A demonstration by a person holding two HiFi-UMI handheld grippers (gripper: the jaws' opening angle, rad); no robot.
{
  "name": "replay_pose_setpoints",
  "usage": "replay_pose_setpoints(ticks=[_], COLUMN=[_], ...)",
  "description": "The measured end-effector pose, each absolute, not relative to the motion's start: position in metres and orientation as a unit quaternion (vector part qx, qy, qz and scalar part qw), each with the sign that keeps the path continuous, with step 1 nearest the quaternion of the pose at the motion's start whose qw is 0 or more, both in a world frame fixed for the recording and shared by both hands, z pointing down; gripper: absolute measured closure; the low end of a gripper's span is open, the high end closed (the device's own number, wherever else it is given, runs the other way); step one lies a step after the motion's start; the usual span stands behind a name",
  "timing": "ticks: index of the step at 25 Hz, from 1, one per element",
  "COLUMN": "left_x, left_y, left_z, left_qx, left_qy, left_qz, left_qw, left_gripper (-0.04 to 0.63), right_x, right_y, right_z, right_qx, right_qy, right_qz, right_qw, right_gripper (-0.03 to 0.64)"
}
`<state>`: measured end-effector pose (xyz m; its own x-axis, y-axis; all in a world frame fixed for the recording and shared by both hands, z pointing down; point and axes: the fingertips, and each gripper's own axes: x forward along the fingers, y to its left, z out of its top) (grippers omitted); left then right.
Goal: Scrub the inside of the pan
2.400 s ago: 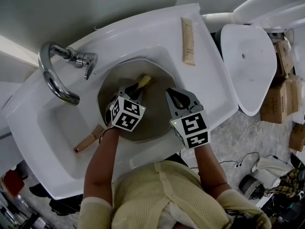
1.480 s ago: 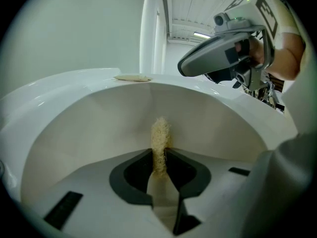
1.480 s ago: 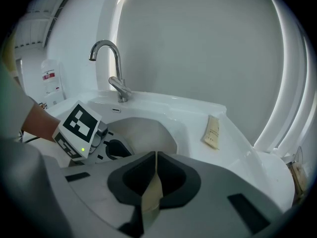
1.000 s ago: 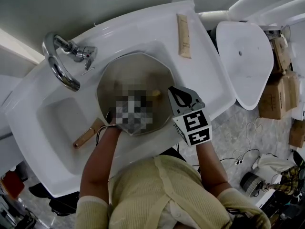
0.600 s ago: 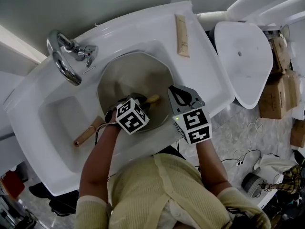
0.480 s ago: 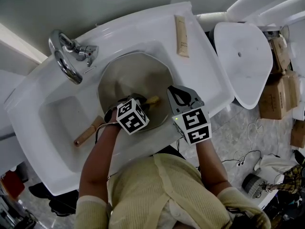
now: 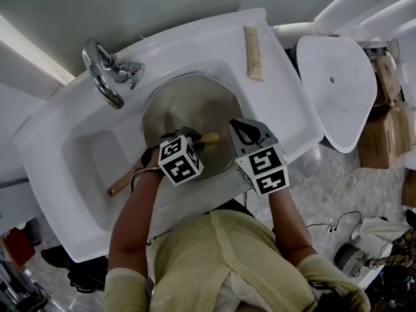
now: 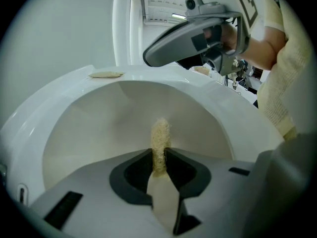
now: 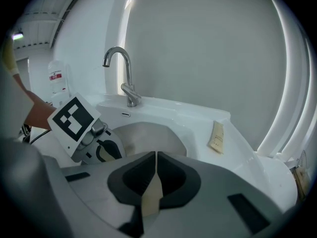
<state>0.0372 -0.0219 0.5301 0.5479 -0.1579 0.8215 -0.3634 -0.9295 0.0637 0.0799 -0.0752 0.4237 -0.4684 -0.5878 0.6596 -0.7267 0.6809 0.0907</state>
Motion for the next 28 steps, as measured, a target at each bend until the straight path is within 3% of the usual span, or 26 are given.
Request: replay_pose_setpoints(ticks=[12,28], left_x=[-0.013,-0.019], left_y=[-0.069,-0.128], left_z=[0.509,0.522], left_qx=[0.859,0.844], left_qy=[-0.262,-0.324], left_qz=[0.422,0.416], left_qw=[0.125,0.096], left_gripper=[0.472,0.473], right_x=[0.05,0.051], right_y=[-0.083,-0.109], right_z=[0.432,0.441], right_qx=[0.344,0.335], right_qy=[-0.868,-0.868], right_qz=[0.1,0.111], right_qw=[0.345,0.349], right_gripper=[0.588,0.588])
